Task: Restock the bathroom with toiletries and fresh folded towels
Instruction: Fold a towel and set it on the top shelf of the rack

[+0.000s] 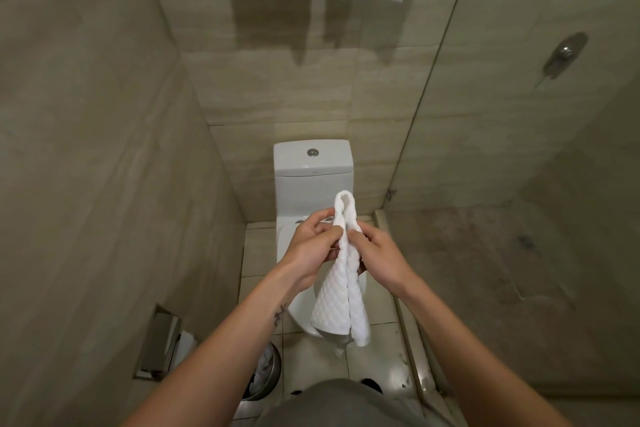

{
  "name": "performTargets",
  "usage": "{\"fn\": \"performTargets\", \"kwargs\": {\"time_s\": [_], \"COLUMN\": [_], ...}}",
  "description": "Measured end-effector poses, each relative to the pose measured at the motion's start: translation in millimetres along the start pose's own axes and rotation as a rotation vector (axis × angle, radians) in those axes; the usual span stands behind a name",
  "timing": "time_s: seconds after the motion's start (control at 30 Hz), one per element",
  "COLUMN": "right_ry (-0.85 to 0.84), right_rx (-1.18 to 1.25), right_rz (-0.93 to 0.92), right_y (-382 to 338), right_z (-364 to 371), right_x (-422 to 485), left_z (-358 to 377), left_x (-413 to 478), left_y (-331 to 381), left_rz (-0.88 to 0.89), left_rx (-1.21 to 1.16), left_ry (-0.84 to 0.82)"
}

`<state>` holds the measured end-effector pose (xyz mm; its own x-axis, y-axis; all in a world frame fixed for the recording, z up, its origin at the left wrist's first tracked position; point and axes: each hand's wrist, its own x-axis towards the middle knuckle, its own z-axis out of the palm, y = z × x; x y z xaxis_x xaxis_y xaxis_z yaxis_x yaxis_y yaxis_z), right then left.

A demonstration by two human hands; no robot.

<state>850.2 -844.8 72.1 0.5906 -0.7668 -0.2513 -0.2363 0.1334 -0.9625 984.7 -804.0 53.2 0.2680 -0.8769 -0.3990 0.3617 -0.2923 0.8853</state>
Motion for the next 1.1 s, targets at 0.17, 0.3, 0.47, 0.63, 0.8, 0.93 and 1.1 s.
{"fn": "performTargets", "kwargs": {"time_s": [0.17,0.3,0.47,0.63,0.8,0.93,1.1], "right_ry": [0.004,0.028,0.029,0.02,0.008,-0.011,-0.089], "right_rx": [-0.002,0.032,0.036,0.06,0.082,0.086,-0.026], "right_rz": [-0.032,-0.053,-0.072,-0.092,-0.088,-0.076,-0.118], "right_y": [-3,-3,-1,0,-1,-3,-3], "right_z": [-2,-2,-3,-8,-12,-15,-22], "right_x": [4,8,12,15,16,14,12], "left_z": [1,4,6,10,14,15,13], "left_x": [1,1,2,2,0,-2,-2], "left_y": [1,5,7,6,8,11,18], "left_rz": [0.025,0.056,0.075,0.084,0.087,0.045,0.069], "left_rx": [0.039,0.074,0.091,0.066,0.073,0.024,0.086], "left_ry": [0.014,0.024,0.049,0.038,0.002,-0.009,-0.025]}}
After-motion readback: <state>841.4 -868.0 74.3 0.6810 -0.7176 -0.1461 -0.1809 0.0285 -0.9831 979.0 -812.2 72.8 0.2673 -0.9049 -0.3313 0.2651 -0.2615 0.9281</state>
